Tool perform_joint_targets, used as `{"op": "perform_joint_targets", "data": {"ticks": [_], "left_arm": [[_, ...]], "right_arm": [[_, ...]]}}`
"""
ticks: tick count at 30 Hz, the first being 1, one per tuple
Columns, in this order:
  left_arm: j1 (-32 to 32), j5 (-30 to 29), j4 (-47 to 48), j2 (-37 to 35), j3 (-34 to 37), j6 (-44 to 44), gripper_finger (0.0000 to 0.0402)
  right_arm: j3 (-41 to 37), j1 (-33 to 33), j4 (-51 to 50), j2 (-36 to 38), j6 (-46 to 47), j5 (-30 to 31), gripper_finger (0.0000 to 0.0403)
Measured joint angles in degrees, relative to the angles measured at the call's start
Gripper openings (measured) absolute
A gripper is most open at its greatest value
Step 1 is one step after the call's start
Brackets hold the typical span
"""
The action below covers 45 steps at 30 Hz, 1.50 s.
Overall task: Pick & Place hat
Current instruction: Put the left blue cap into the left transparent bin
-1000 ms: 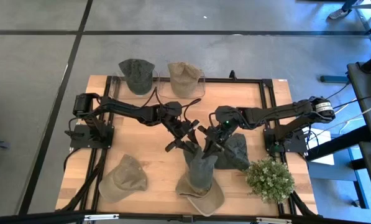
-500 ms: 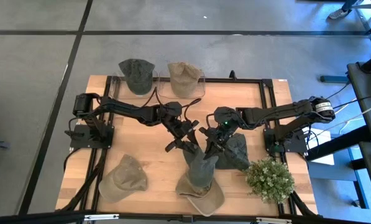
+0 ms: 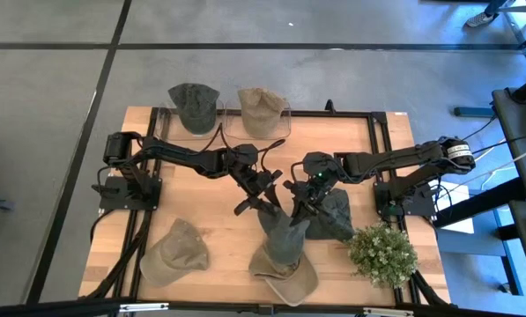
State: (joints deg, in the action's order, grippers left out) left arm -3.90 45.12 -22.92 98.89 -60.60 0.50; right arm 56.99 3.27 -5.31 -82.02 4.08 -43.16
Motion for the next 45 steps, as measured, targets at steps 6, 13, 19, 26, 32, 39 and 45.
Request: {"op": "perform_joint_targets", "data": {"ticks": [6, 13, 19, 26, 32, 39, 45], "left_arm": [[0.0, 0.0, 0.0, 0.0, 0.0, 0.3, 0.0076], [0.0, 0.0, 0.0, 0.0, 0.0, 1.3, 0.0058], [-0.6, 0.0, 0.8, -0.4, 0.0, 0.0, 0.0021], [-3.2, -0.1, 4.8, -3.1, 0.0, -1.3, 0.0026], [-4.9, -0.1, 11.6, -5.5, 0.0, -1.1, 0.0024], [-10.1, -11.4, 32.0, -14.0, -2.2, 4.3, 0.0023], [-13.1, -24.7, 52.2, -19.9, -10.1, 16.1, 0.0023]], "right_arm": [[0.0, 0.0, 0.0, 0.0, 0.0, 0.0, 0.0005], [0.0, 0.0, -0.4, 0.0, 0.0, 0.0, 0.0005], [0.0, -0.1, 1.5, 0.0, -1.2, 0.6, 0.0029], [0.0, -0.2, 1.2, 0.0, -4.3, 3.5, 0.0094], [0.3, -2.4, -4.7, 3.7, -6.4, 16.7, 0.0155], [2.5, -5.1, -17.0, 13.0, -8.8, 36.0, 0.0173], [2.6, -5.1, -17.4, 14.9, -10.7, 45.1, 0.0174]]}}
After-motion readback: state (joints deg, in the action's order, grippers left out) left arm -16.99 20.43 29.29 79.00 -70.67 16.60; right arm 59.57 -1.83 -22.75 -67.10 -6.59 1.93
